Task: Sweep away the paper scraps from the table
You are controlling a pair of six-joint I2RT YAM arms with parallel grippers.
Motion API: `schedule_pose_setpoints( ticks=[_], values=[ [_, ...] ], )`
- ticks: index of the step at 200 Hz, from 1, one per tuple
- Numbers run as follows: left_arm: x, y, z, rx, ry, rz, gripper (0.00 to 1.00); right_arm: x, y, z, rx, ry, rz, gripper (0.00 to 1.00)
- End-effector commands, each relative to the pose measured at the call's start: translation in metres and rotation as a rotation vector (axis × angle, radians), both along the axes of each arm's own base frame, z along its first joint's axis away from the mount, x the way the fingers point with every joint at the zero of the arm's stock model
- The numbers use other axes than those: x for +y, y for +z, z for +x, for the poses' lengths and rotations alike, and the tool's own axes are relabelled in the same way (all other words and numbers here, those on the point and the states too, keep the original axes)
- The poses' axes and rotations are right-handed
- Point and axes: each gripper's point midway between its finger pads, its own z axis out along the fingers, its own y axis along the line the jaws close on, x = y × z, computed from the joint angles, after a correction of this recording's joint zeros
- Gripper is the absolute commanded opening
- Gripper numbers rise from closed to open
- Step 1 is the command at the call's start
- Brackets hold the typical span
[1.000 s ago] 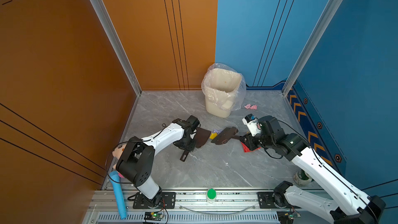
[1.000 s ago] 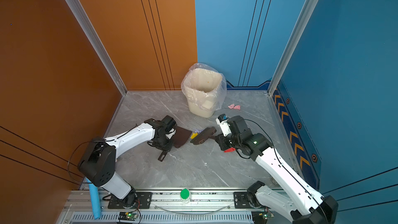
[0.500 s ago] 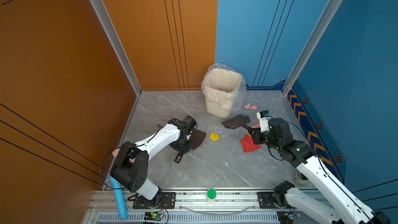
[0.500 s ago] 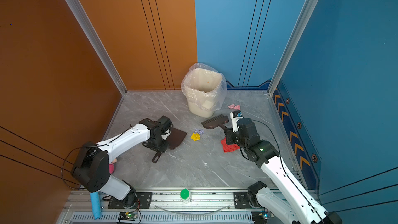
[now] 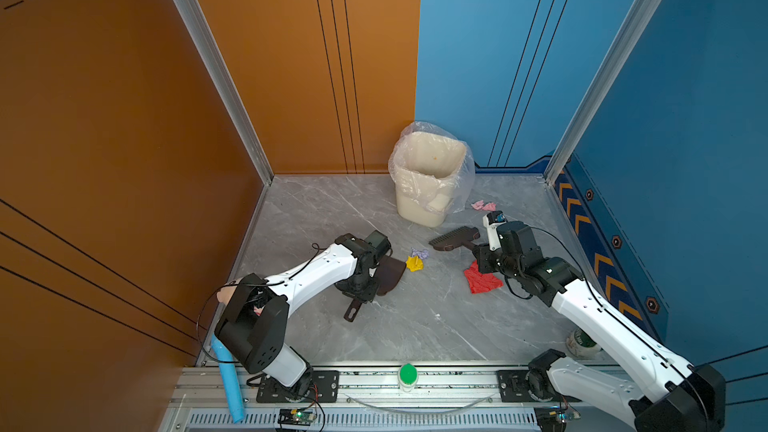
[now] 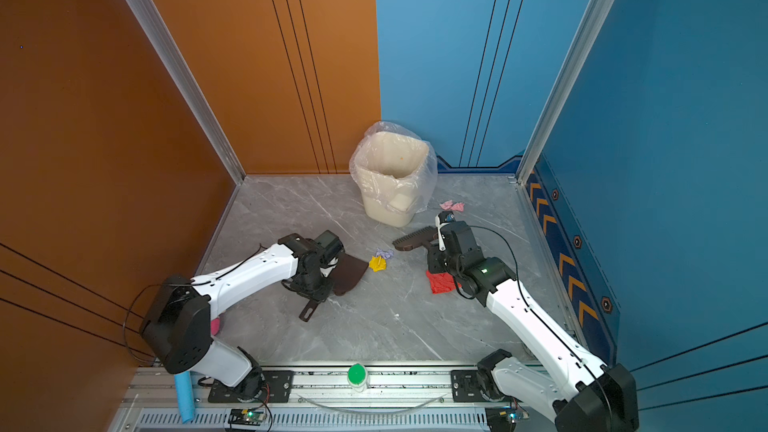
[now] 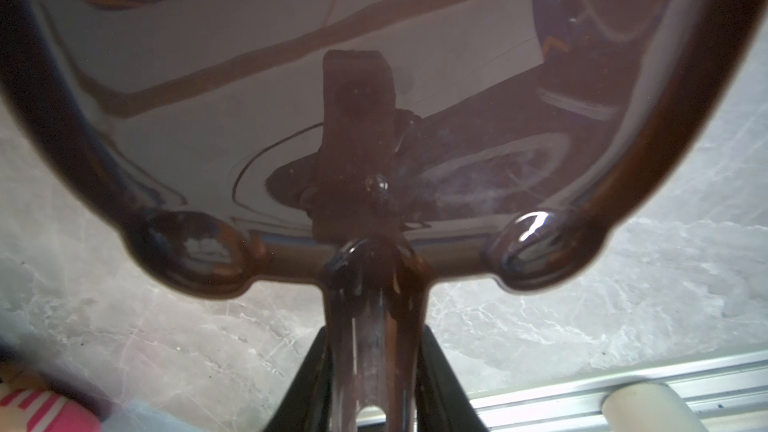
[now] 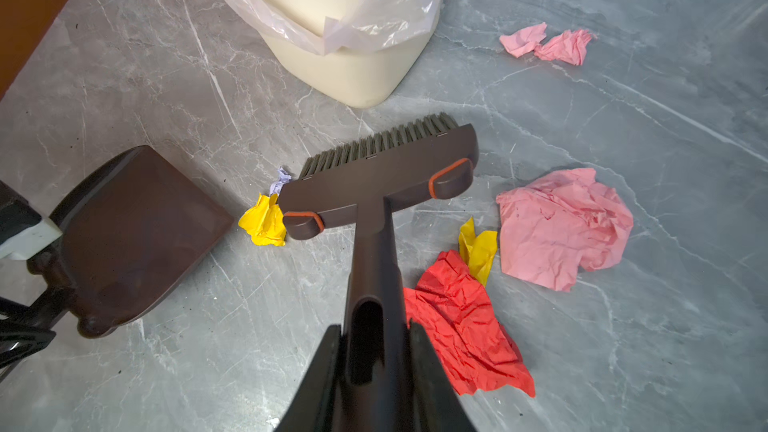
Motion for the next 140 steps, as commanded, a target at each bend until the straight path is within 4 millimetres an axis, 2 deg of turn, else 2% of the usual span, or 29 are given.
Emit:
schedule_pose_setpoints(
  ticks=[1,36,61,140],
  values=[
    [0.001,0.003,-0.011,0.018,0.035,0.002,0.0,0.002,0.026,0.02,-0.091,-0.004,-0.005,0.0],
    [0.005,0.008,-0.014,0.002,0.043,0.01,0.0,0.006,0.021,0.028,-0.089,0.001,-0.015,0.0],
    [0.005,0.007,-0.017,0.008,0.054,0.004,0.0,0.008,0.026,0.033,-0.101,-0.011,-0.006,0.0],
    [-0.014,-0.005,-0.028,0.081,-0.031,0.005,0.0,0.01,0.019,0.044,-0.098,-0.044,-0.014,0.0]
  ],
)
